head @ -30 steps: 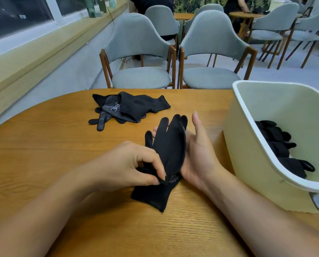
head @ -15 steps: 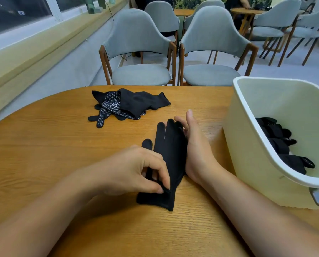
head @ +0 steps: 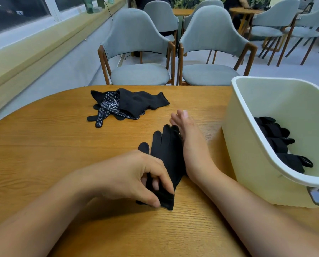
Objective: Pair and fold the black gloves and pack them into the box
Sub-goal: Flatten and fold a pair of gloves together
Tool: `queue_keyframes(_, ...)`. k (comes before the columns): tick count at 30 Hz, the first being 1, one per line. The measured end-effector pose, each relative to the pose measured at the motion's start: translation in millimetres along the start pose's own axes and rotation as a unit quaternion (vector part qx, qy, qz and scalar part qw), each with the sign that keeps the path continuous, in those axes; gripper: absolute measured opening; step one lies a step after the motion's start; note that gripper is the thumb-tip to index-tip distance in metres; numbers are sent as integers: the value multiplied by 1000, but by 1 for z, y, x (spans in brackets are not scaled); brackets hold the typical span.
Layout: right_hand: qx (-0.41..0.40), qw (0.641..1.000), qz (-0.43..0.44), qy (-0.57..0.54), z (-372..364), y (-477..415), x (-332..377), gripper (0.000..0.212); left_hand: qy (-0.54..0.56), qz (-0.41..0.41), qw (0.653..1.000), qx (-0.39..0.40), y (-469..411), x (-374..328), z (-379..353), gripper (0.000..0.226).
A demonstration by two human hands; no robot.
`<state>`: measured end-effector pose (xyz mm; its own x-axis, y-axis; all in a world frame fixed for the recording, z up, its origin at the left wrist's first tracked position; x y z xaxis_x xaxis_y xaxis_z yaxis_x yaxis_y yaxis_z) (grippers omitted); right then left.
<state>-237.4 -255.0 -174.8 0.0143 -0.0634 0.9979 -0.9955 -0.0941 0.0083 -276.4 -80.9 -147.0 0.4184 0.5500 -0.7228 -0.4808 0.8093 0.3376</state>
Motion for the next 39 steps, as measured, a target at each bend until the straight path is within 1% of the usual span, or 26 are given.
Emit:
queue_keyframes(3, -8, 999, 37, 27, 4, 0, 2, 52, -30, 3, 1000, 3, -1, -2, -2, 43)
queue_keyframes(5, -12, 998, 53, 42, 7, 2, 6, 62, -38, 0, 999, -5, -2, -2, -4, 42)
queue_keyframes(7, -10, 996, 62, 58, 9, 5, 10, 64, -43, -6, 999, -25, -5, -1, -4, 39)
queue_keyframes(9, -8, 995, 76, 68, 11, 10, 13, 59, -46, -19, 997, -58, -9, 0, -6, 37)
queue_keyframes(12, 3, 991, 89, 99, 11, 18, 16, 45, -42, -36, 993, -107, -15, 3, -9, 36)
queue_keyframes(15, 30, 987, 89, 132, 13, 29, 15, 30, -33, -45, 991, -121, -16, 4, -13, 35)
queue_keyframes(18, 49, 975, 110, 186, 16, 41, 10, 31, 10, -63, 990, -129, -14, 3, -9, 26)
queue_keyframes(20, 55, 965, 130, 220, 19, 50, 7, 31, 47, -58, 987, -144, -8, 4, -1, 18)
queue_keyframes(22, 70, 952, 146, 259, 21, 61, 4, 28, 60, -42, 983, -170, -1, 7, 10, 16)
queue_keyframes(24, 91, 930, 169, 315, 22, 73, 3, 21, 70, -22, 975, -209, 4, 12, 20, 16)
queue_keyframes(27, 134, 871, 229, 414, 21, 86, 6, 14, 41, 26, 956, -289, 9, 24, 33, 18)
queue_keyframes(29, 162, 827, 258, 473, 19, 91, 6, 18, 10, 72, 939, -336, 9, 36, 39, 14)
queue_keyframes(31, 183, 802, 259, 507, 17, 93, 5, 22, 3, 109, 929, -355, 7, 47, 41, 12)
queue_keyframes(35, 202, 790, 256, 520, 15, 93, 3, 15, 9, 162, 923, -350, 4, 61, 41, 7)
queue_keyframes(39, 214, 792, 245, 516, 15, 90, 2, 9, 21, 175, 920, -350, -1, 63, 36, 9)
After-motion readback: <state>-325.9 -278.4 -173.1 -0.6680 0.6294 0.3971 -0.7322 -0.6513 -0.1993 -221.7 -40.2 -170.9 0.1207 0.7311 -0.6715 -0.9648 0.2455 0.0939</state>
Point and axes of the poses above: each hand's wrist, its own y-axis away from the middle knuckle, its own z-axis out of the back of the hand, x = y × z, the point moved 3 cm from there along -y, towards the middle knuckle, and after that the axes turned 9 degrees about x, right-handed, at the moved point
